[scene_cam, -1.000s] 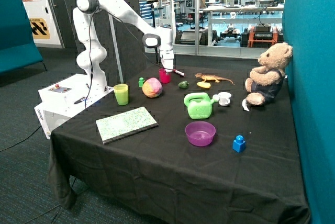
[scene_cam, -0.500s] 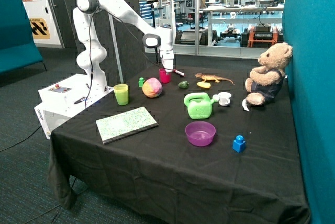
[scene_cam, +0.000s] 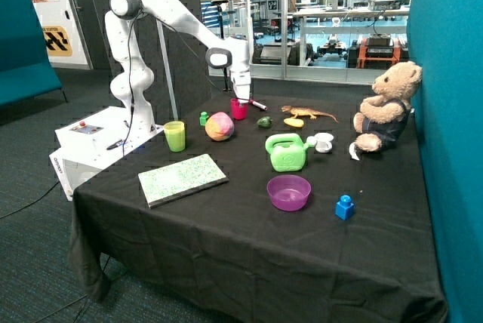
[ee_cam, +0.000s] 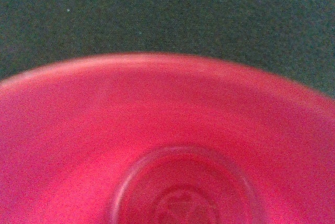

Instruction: Stack the cups

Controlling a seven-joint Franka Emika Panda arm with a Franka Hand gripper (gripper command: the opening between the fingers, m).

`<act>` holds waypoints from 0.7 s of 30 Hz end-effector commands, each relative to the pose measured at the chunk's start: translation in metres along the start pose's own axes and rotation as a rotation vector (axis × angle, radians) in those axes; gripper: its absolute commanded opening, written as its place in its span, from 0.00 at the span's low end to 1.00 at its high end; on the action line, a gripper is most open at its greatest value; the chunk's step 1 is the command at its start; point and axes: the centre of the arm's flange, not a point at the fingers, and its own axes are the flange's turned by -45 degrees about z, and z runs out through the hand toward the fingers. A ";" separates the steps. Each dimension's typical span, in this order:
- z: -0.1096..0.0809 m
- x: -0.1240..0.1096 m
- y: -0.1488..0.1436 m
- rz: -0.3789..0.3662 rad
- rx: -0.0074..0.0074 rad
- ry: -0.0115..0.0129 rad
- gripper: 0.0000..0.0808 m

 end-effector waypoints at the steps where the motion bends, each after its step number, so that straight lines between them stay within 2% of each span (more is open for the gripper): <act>1: -0.010 -0.002 0.004 0.010 0.0024 -0.0049 0.00; 6: -0.016 -0.003 0.007 0.016 0.0024 -0.0050 0.00; 21: -0.061 -0.013 0.033 0.064 0.0022 -0.0050 0.00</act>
